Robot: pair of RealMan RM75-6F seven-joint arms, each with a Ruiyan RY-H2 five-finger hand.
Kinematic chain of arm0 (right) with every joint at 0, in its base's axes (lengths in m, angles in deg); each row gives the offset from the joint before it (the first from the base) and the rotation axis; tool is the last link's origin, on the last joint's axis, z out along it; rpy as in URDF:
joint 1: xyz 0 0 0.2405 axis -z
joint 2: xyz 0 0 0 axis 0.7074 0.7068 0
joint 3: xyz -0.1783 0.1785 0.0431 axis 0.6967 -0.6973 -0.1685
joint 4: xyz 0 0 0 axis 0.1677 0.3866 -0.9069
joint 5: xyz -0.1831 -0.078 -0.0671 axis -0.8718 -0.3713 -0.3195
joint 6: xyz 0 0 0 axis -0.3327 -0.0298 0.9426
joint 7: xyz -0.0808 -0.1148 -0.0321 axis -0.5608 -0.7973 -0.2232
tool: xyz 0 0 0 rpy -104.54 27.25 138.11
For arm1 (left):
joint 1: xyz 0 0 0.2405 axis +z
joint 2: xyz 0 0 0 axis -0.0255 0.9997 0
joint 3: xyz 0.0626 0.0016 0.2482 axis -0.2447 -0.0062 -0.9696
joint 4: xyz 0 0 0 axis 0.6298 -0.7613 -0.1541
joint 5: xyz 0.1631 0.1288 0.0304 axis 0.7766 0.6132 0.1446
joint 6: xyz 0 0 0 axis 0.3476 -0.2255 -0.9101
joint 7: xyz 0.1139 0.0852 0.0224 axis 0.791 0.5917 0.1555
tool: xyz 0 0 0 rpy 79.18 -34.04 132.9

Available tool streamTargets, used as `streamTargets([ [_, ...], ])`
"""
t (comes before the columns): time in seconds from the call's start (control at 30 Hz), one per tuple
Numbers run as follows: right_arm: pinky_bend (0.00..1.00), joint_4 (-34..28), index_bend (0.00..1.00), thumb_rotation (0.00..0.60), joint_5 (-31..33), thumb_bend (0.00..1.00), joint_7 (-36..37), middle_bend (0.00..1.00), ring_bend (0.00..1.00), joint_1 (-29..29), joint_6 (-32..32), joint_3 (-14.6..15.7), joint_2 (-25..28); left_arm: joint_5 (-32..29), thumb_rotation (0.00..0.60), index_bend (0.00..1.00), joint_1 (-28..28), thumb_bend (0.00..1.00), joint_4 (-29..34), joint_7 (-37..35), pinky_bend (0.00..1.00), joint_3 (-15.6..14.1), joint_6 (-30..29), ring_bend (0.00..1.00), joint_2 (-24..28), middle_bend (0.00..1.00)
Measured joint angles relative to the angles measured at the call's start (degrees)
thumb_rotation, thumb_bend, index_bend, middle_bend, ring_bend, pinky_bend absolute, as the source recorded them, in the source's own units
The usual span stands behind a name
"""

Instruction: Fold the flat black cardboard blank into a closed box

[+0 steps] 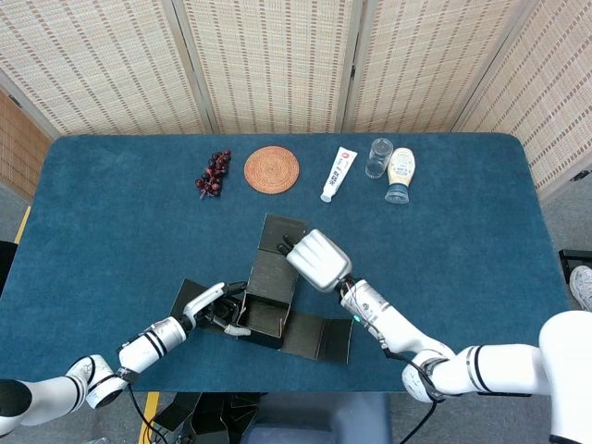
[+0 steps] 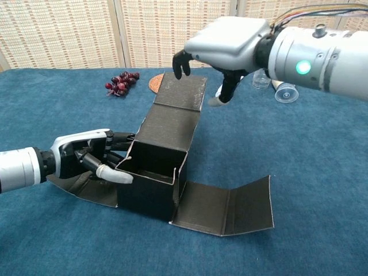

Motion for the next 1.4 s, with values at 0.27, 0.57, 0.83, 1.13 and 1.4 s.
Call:
streamTargets([
  [0.27, 0.97, -2.06, 0.24, 0.6, -4.0, 0.21, 8.21, 0.28, 0.73, 5.91, -2.72, 0.89, 3.94, -0.38, 0.6, 0.28, 0.32, 0.14, 0.45, -4.38, 0.92, -0.16, -0.38, 0.64, 1.84, 0.29],
  [0.57, 0.62, -2.09, 0.1, 0.6, -9.73, 0.16, 18.56, 0.16, 0.3, 11.49, -6.1, 1.55, 5.33, -1.01, 0.6, 0.27, 0.2, 0.14, 0.94, -13.03, 0.92, 0.04, -0.42, 0.63, 5.1, 0.29],
  [0.83, 0.34, -1.45, 0.0, 0.6, -14.56, 0.04, 28.38, 0.02, 0.13, 16.3, -9.02, 1.75, 5.75, -0.93, 0.6, 0.27, -0.34, 0.14, 1.48, -21.58, 0.92, 0.26, -0.75, 0.61, 8.92, 0.29],
  [1.13, 0.16, 5.09, 0.0, 0.6, -19.31, 0.0, 32.51, 0.0, 0.0, 19.27, -10.7, 1.86, 0.08, -1.88, 0.6, 0.26, -1.38, 0.14, 4.16, -26.12, 0.93, 1.45, 0.21, 0.64, 12.38, 0.29],
  [1.4, 0.55, 12.03, 0.0, 0.6, -22.52, 0.0, 26.84, 0.03, 0.44, 21.12, -15.9, 0.03, -7.6, -3.48, 0.6, 0.26, -1.92, 0.14, 7.04, -24.44, 0.93, 2.98, 1.74, 0.66, 14.2, 0.29],
])
